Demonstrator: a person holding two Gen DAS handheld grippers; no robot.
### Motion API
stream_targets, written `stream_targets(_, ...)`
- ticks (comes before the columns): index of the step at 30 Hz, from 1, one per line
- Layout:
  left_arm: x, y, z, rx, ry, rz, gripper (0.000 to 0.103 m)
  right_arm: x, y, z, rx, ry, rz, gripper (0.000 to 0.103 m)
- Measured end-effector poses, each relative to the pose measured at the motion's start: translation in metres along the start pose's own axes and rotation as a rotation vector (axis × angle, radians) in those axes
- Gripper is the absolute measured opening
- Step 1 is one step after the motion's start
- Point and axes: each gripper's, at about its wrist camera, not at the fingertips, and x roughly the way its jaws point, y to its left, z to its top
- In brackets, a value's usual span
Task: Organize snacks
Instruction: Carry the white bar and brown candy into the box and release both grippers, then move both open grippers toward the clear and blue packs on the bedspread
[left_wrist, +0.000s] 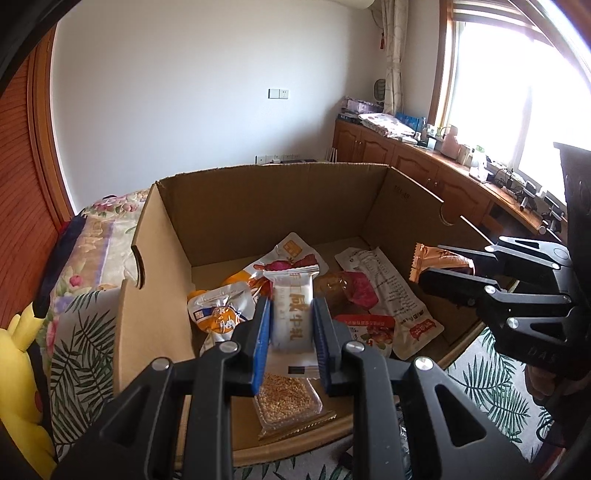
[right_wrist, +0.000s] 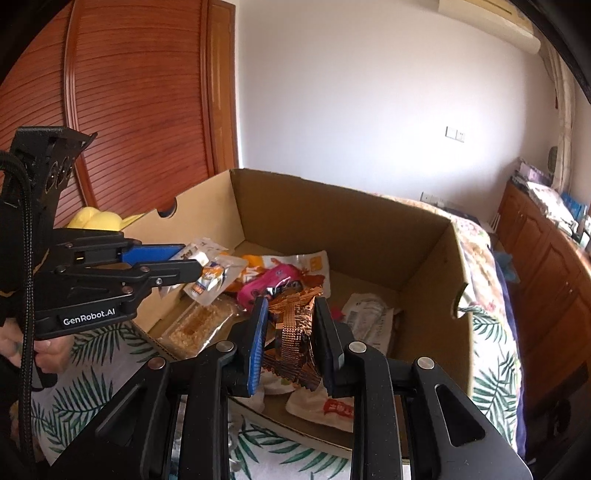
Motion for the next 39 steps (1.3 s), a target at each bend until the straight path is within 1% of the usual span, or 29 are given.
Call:
stream_targets(5, 0.001, 0.002, 0.0, -0.008, 0.006, 0.003, 0.024, 0.007, 0.005, -0.002, 0.0, 0.014, 0.004, 0.024)
stream_targets(6, 0.002, 0.003, -0.001, -0.01, 0.008, 0.006, 0.026, 0.009, 0.005, -0.002, 0.002, 0.017, 0.004, 0.024)
stream_targets(8, 0.002, 0.005, -0.001, -0.02, 0.007, 0.009, 0.036, 0.009, 0.005, -0.002, 0.012, 0.015, 0.007, 0.024)
stream_targets(9, 0.002, 0.006, -0.001, -0.025, 0.009, 0.002, 0.037, 0.009, 0.004, -0.002, 0.017, 0.015, 0.008, 0.024)
stream_targets(10, 0.002, 0.006, -0.001, -0.024, 0.009, 0.0, 0.038, 0.009, 0.004, -0.002, 0.019, 0.015, 0.008, 0.026)
stream_targets(14, 0.0, 0.005, -0.002, -0.022, 0.011, 0.002, 0.039, 0.008, 0.003, -0.003, 0.026, 0.013, 0.004, 0.026)
stream_targets(21, -0.016, -0.001, -0.007, -0.019, -0.007, 0.004, 0.041, -0.02, 0.007, -0.007, 0.038, -0.032, -0.004, 0.027)
stream_targets(27, -0.045, -0.007, -0.014, -0.004, -0.038, 0.005, 0.046, -0.054, 0.021, -0.018, 0.026, -0.058, -0.008, 0.028)
stream_targets(29, -0.055, -0.01, -0.019, -0.001, -0.046, 0.005, 0.048, -0.063, 0.027, -0.024, 0.027, -0.057, 0.0, 0.029)
stream_targets(34, -0.071, -0.016, -0.034, 0.012, -0.056, 0.008, 0.05, -0.073, 0.04, -0.042, 0.035, -0.042, 0.006, 0.029)
stream_targets(36, -0.076, -0.019, -0.041, 0.014, -0.061, 0.008, 0.053, -0.077, 0.044, -0.049, 0.047, -0.036, 0.007, 0.029)
stream_targets(38, -0.08, -0.023, -0.049, 0.009, -0.061, -0.001, 0.058, -0.08, 0.047, -0.058, 0.06, -0.03, 0.009, 0.03)
stream_targets(39, -0.081, -0.024, -0.053, 0.004, -0.063, -0.007, 0.059, -0.081, 0.048, -0.061, 0.065, -0.027, 0.01, 0.031)
